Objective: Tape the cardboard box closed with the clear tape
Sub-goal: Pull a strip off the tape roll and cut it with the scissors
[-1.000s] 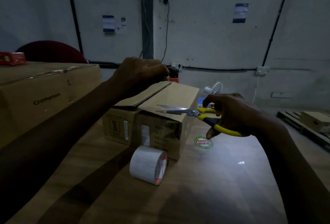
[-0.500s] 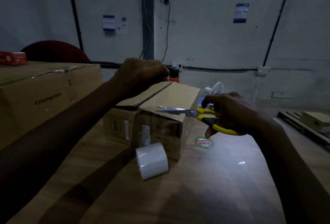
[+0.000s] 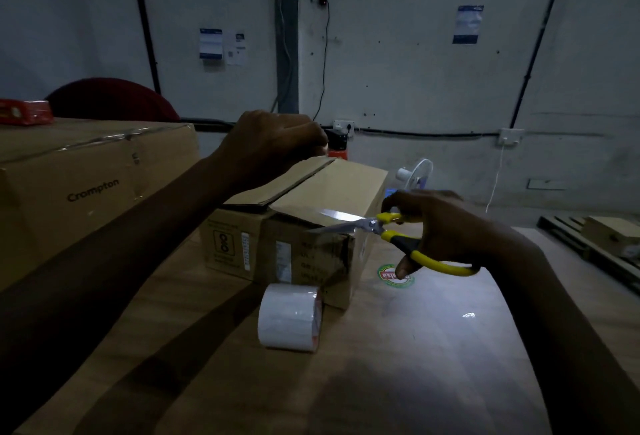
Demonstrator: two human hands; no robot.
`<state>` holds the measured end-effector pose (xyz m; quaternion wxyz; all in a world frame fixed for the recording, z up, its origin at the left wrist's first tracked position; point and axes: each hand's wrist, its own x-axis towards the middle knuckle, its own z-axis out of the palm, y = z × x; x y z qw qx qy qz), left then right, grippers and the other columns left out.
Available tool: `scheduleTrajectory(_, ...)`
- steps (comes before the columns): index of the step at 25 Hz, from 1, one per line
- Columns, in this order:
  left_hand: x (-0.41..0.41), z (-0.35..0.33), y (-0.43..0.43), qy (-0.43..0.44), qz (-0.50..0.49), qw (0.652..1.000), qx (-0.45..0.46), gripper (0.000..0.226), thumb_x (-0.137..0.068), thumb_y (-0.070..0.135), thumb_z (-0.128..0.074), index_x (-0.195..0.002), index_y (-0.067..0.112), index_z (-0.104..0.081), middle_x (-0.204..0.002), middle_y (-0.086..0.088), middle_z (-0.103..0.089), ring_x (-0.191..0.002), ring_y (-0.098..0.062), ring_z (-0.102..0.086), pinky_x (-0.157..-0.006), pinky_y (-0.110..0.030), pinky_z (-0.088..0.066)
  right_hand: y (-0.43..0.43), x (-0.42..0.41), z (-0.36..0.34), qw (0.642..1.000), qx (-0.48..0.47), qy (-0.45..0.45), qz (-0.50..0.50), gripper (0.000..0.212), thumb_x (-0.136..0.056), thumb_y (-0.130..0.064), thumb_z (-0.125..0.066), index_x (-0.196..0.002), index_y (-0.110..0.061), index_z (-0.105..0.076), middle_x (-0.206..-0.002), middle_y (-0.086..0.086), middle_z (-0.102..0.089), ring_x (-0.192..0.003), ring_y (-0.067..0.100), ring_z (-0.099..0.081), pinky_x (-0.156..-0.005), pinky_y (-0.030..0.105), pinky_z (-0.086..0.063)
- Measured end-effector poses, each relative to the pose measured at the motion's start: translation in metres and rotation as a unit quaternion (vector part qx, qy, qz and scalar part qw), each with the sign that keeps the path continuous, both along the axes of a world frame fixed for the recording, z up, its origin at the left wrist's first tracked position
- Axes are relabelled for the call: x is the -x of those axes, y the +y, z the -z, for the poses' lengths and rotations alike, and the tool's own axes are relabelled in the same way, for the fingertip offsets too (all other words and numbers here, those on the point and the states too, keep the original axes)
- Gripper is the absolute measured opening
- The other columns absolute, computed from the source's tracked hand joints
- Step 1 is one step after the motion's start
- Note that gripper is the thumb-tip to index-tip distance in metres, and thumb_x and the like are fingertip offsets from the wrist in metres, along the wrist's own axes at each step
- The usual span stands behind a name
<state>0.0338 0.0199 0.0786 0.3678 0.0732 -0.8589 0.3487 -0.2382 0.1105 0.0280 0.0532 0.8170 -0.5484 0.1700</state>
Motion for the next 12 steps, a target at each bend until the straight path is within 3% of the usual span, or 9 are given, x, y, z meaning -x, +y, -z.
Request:
scheduleTrajectory(5, 0.0, 0.003, -0.001, -0.012, -0.016, 1.0, -0.004, 0.014, -0.093, 0.025, -0.053, -0.103, 0.016, -0.049, -0.074, -0.01, -0.065, -0.053, -0.017, -0.057, -0.055, -0.021, -0.036, -0.017, 0.008, 0.022, 0.996, 0.016, -0.077, -0.04, 0.092, -0.048, -0.058, -0.085, -0.126, -0.027, -0.047, -0.12, 0.003, -0.058, -0.107, 0.023, -0.055, -0.092, 0.038, -0.047)
scheduleTrajectory(7, 0.0, 0.003, -0.002, -0.007, -0.012, 1.0, -0.003, 0.014, -0.093, 0.025, -0.053, -0.103, 0.017, -0.049, -0.075, -0.01, -0.065, -0.054, -0.02, -0.059, -0.052, -0.024, -0.039, -0.019, 0.01, 0.025, 0.996, 0.027, -0.077, -0.026, 0.099, -0.042, -0.067, -0.078, -0.127, -0.03, -0.044, -0.122, 0.003, -0.056, -0.109, 0.023, -0.054, -0.092, 0.041, -0.049)
scheduleTrajectory(9, 0.001, 0.002, -0.002, -0.003, -0.014, 1.0, -0.014, 0.014, -0.093, 0.026, -0.053, -0.103, 0.017, -0.049, -0.077, -0.011, -0.066, -0.055, -0.022, -0.06, -0.051, -0.027, -0.044, -0.02, 0.014, 0.031, 0.991, 0.051, -0.122, -0.033, 0.097, -0.042, -0.063, -0.081, -0.125, -0.028, -0.045, -0.121, 0.003, -0.057, -0.109, 0.024, -0.056, -0.091, 0.042, -0.05)
scheduleTrajectory(12, 0.003, 0.004, -0.002, 0.008, -0.01, 1.0, -0.021, 0.015, -0.093, 0.027, -0.053, -0.104, 0.016, -0.051, -0.079, -0.011, -0.067, -0.057, -0.023, -0.062, -0.051, -0.033, -0.051, -0.015, 0.014, 0.041, 0.962, 0.08, -0.256, -0.044, 0.087, -0.042, -0.035, -0.096, -0.115, -0.026, -0.049, -0.107, -0.005, -0.06, -0.099, 0.014, -0.058, -0.082, 0.02, -0.049)
